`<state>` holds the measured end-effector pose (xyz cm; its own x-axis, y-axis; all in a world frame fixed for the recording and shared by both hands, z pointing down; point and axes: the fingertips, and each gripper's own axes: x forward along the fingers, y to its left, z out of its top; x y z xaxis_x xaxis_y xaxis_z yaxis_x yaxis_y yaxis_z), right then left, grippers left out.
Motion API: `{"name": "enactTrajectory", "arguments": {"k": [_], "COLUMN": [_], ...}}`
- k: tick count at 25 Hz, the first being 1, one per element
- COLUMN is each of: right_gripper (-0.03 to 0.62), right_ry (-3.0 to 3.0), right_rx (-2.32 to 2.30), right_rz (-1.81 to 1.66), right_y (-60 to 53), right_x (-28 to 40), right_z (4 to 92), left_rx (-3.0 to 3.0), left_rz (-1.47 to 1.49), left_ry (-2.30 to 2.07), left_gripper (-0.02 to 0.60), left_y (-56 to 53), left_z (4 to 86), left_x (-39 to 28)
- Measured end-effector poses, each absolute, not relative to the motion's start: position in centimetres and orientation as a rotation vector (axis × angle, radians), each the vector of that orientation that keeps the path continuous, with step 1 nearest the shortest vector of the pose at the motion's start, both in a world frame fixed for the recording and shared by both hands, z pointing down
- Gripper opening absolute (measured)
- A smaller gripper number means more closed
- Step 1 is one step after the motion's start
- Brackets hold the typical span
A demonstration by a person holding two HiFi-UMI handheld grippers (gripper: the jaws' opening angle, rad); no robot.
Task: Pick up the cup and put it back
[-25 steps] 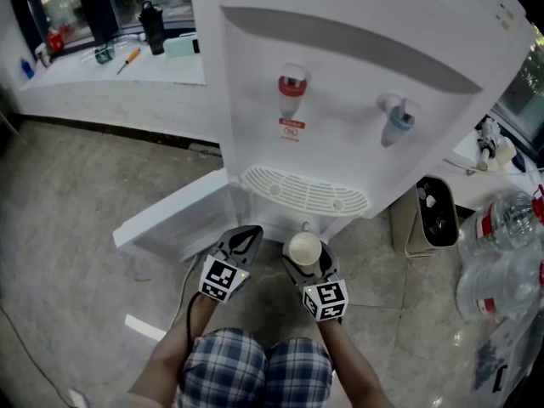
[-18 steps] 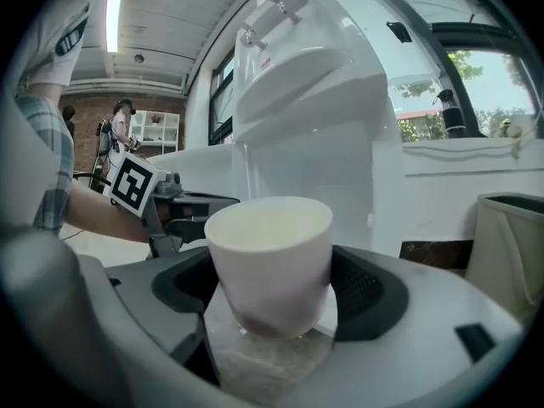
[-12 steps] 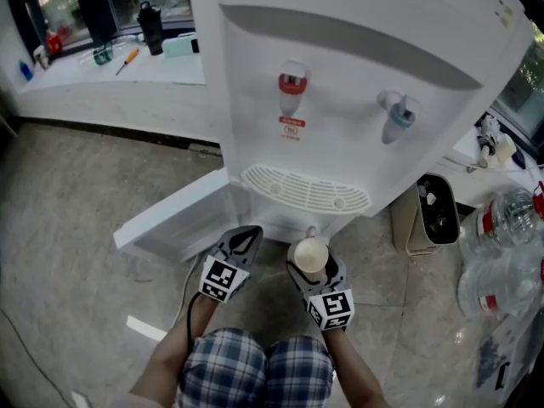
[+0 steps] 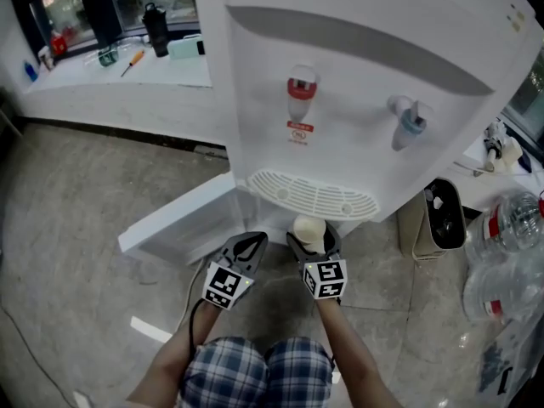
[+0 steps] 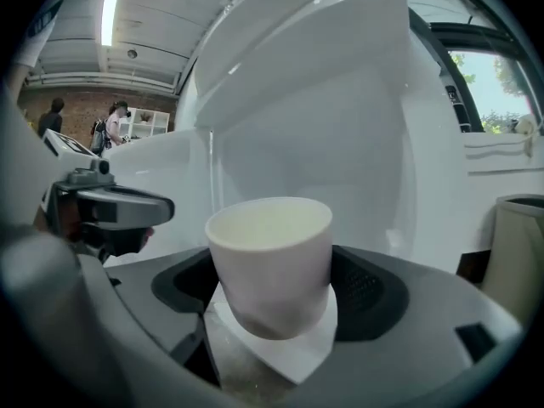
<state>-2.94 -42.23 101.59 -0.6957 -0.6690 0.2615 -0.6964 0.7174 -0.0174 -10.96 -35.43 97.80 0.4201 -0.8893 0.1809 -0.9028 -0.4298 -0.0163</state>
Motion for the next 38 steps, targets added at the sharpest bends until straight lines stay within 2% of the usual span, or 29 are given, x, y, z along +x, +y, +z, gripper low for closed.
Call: {"name": "enactTrajectory", "arguments": {"k": [9, 18, 20, 22, 26, 36, 38], "right_gripper": [0.419, 0.420, 0.420, 0.472, 0.497, 0.497, 0.473], "right_ry": [-2.576, -2.479, -2.503, -2.538, -2.579, -2.665, -2.696], "right_rx": [1.178, 1.165, 1.161, 1.177, 1.190, 1.180, 1.188], "right_rz": [0.249, 0.356, 0.372, 0.379, 0.306, 0.256, 0.249], "right_y": [-48.8, -49.6, -49.4, -49.2, -48.5, -44.7, -43.3], "right_x": [-5.0, -4.8, -4.8, -4.8, -4.9, -4.5, -3.3], "right_z": [106.4, 111.1, 110.8, 110.1, 108.4, 104.8, 103.3], "left_rx": [2.600, 2.617, 2.624, 2.619, 2.603, 2.589, 2.587], "left_rz": [0.298, 0.281, 0.277, 0.273, 0.264, 0.256, 0.241], "left_ry": [-1.598, -1.587, -1.586, -1.590, -1.606, -1.635, -1.641], "left_gripper": [0.025, 0.025, 0.025, 0.025, 0.025, 0.025, 0.025], "left_y": [-34.9, -34.6, -34.7, -34.6, -34.6, -34.7, -34.7], "left_z": [98.1, 97.6, 97.4, 97.4, 97.4, 97.1, 96.9], "left_x": [-10.6, -10.2, -10.1, -10.2, -10.6, -11.1, -11.0]}}
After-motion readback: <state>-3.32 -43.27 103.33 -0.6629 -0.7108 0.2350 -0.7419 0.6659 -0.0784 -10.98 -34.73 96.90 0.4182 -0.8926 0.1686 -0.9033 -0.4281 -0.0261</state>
